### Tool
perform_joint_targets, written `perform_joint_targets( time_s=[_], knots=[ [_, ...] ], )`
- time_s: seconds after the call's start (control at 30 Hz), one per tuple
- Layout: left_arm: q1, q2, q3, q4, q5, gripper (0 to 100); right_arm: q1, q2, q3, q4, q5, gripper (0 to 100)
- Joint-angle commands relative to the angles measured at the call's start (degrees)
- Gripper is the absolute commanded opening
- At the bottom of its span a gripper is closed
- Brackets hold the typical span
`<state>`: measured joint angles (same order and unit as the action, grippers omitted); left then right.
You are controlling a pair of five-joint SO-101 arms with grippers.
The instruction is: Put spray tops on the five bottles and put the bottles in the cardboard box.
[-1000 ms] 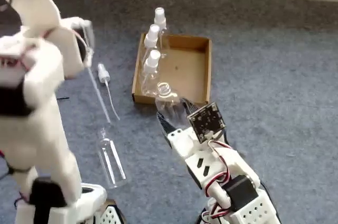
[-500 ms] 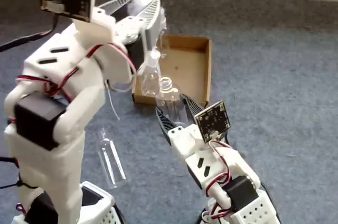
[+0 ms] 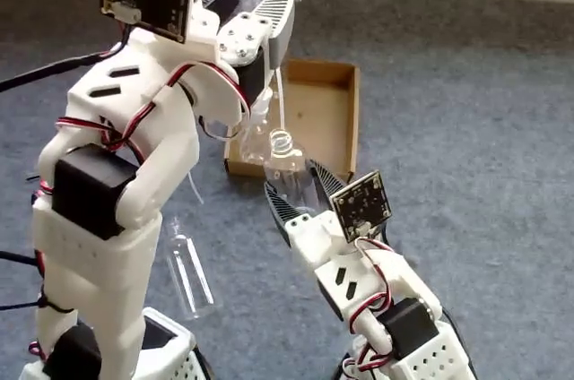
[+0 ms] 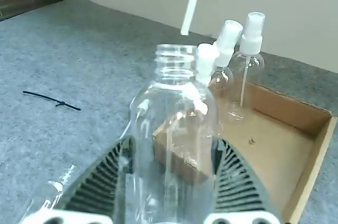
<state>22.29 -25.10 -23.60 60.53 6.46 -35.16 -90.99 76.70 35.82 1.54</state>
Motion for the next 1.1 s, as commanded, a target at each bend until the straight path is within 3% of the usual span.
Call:
perform_joint_targets(
  time_s=[0.0, 0.37, 0.57, 0.73, 0.93, 1.07],
  knots=[
    [-0.48, -1.01, -0.13, -1.23, -0.35, 0, 0.66, -0.57, -0.48, -1.45, -0.44, 0.4],
    [1.10, -4.79, 13.05, 1.14, 0.44, 0, 0.92, -0.57, -0.48, -1.45, -0.62, 0.4],
    [7.52, -15.25, 27.47, 2.29, 2.11, 0, 1.01, -0.57, -0.48, -1.45, -0.70, 0.4],
    [7.69, -22.20, 40.40, 2.37, 2.02, 1, 1.01, -0.66, -0.57, -1.45, -0.70, 0.4],
    [5.14, -26.33, 49.19, 2.37, 2.02, 19, 1.01, -0.66, -0.66, -1.36, -0.70, 0.4],
    [3.56, -26.77, 49.19, 2.29, 2.02, 16, 1.01, -0.66, -0.66, -1.36, -0.70, 0.4]
  ],
)
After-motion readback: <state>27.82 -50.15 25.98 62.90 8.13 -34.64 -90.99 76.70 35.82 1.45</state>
